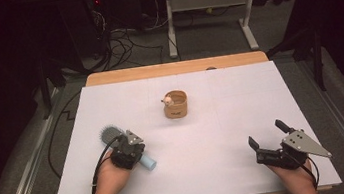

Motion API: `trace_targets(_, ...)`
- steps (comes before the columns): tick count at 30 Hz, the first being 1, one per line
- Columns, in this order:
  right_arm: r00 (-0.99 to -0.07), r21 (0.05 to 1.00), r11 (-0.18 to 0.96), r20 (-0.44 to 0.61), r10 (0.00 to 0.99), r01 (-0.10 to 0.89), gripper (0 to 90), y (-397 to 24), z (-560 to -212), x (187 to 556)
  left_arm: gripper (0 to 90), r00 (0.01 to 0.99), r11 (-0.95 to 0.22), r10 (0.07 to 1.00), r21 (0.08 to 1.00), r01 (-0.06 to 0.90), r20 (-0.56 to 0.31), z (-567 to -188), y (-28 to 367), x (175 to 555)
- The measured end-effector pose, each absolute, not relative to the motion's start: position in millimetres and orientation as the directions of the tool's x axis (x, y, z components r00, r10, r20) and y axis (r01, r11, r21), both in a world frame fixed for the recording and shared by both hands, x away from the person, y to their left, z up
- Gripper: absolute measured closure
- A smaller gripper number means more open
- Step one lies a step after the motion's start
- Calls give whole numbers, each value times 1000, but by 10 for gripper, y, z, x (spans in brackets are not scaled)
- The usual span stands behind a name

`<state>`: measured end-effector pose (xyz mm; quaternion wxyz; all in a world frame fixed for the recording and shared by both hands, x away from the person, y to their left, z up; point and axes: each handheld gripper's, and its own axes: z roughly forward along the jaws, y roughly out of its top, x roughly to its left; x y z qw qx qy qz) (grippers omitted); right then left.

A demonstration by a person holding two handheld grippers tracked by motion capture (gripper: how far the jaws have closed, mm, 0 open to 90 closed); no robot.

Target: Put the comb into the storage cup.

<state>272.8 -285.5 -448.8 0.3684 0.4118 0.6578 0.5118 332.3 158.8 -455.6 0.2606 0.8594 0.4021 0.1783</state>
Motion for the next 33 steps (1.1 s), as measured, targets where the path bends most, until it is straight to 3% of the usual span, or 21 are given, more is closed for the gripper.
trace_targets(24, -389, 976, 139, -65, 919, 165, 2, -2845, -4486, 2724, 900, 602, -558, 790, 543, 628, 115, -4606, 2118, 3017)
trace_targets(33, -389, 976, 143, -69, 919, 166, 2, -2833, -4489, 2730, 900, 589, -526, 802, 578, 624, 94, -4588, 2207, 2991)
